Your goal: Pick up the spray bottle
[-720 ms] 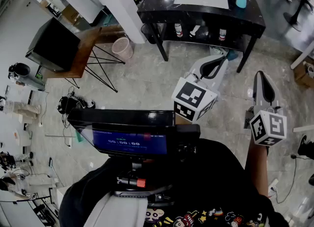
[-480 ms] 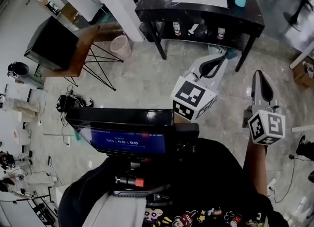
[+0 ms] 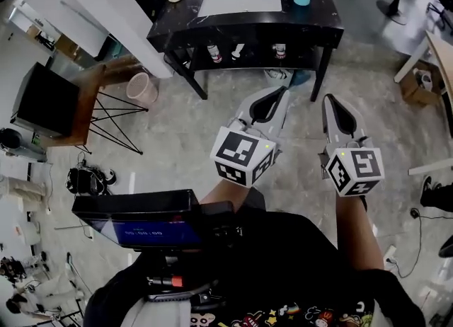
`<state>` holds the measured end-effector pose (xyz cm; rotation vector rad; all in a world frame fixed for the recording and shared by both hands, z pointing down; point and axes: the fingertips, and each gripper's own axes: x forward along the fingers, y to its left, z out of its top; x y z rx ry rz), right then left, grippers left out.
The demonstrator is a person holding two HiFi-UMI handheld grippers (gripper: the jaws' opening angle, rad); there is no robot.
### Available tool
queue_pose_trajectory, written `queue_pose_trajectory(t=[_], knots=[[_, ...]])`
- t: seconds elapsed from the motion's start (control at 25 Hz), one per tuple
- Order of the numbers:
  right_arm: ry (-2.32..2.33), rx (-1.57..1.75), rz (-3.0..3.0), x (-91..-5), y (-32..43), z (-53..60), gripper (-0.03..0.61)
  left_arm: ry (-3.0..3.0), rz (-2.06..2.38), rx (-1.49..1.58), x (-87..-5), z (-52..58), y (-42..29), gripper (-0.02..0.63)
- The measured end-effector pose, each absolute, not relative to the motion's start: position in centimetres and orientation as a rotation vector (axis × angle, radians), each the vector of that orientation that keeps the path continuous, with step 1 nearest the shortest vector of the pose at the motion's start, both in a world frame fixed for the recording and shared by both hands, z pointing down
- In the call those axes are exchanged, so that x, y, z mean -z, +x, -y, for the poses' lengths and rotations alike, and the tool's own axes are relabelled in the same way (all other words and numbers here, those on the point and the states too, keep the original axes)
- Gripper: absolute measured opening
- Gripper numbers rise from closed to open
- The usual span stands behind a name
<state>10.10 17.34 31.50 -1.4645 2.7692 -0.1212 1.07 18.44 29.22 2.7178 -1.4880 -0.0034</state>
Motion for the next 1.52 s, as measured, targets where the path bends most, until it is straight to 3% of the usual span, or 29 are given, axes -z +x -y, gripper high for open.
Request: queue_pose_trajectory(t=[0.2,0.68,1.08,1.52], knots=[[-1.480,0.111,-2.773,-33.8,9.0,-8.2,0.018,2.727,1.459,-0.006,-31.3,-9.1,0.2,0.000],[-1.705,0.131,-2.702,-34.3,4.4,27.4,0.028,2.804,1.141,-0.049,-31.5,27.4,-2.4,0.000],[-1.657,0.250,-2.784,-39.4,7.0,44.8,0.043,2.733,1.183,-0.116,-33.5,43.1,-0.6,0.000],[-1.479,0.217,-2.931,-43.1,7.0,52.3,0.245,2.597,1.327,-0.186,-37.6,48.8,0.5,0.000]])
